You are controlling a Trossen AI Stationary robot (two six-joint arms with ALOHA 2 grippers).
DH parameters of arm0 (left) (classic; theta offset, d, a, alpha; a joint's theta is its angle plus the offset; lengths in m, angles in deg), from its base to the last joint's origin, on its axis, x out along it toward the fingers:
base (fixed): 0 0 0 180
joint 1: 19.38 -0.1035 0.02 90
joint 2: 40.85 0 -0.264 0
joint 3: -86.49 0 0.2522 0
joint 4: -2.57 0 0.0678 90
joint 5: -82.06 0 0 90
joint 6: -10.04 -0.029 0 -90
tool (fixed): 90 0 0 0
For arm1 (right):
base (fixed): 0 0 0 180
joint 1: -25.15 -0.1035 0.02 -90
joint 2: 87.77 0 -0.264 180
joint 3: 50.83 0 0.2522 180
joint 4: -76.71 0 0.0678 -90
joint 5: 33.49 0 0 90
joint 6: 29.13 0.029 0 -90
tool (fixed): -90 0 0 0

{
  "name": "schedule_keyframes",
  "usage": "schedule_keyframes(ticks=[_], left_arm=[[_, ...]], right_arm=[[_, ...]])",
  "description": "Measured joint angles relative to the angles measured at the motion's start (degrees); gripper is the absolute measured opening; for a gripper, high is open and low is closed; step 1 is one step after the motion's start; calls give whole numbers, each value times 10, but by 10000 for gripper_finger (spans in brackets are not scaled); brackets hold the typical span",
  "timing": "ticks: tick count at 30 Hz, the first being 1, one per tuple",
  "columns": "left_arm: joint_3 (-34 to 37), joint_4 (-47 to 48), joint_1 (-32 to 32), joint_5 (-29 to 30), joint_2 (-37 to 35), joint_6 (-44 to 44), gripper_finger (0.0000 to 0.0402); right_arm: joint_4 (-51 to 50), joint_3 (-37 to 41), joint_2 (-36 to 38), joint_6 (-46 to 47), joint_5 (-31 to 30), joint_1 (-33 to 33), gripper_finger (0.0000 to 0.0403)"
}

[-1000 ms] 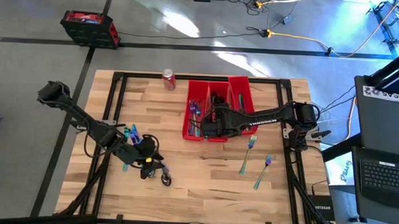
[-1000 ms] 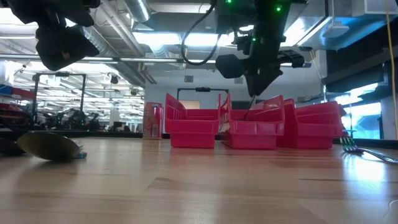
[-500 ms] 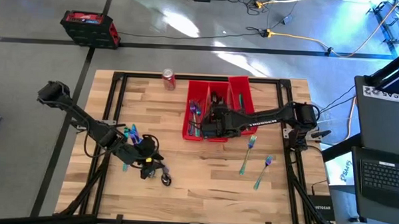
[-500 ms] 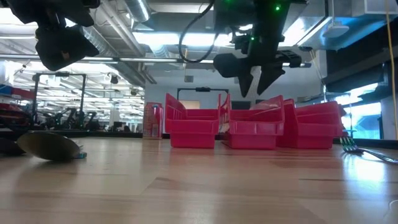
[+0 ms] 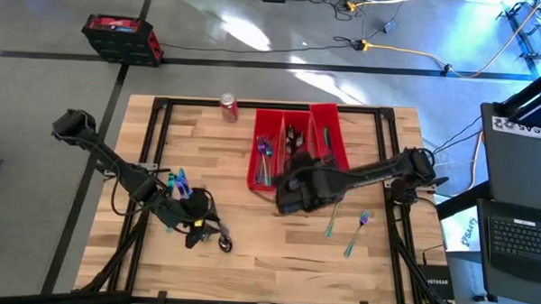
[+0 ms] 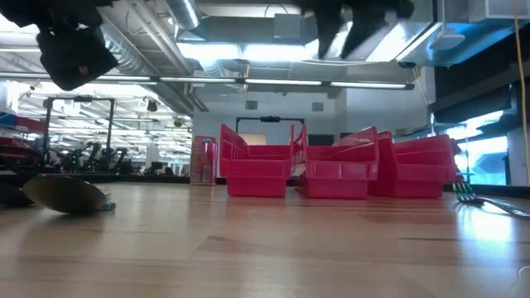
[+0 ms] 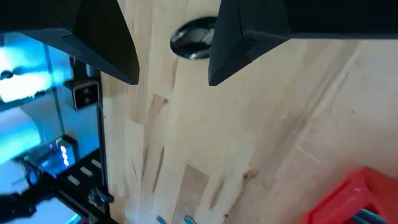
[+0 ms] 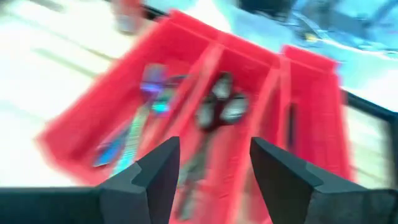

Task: Sort silverware
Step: Put the black spoon into the center red bin

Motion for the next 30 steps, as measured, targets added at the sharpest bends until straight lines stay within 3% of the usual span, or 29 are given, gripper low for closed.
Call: schedule_keyframes(ticks=[5,11,22,30], left_arm=[[0,36,19,-2,1,-21,182],[0,72,30,-10,17,-15,182],[0,101,89,-11,60,79,181],[0,177,148,71,60,195,148]], right_arm=[[195,10,-2,-103,10,-66,182],[450,39,-45,-244,75,-98,182],[542,40,-109,-247,166,-72,182],[601,40,-111,-302,162,-69,182]])
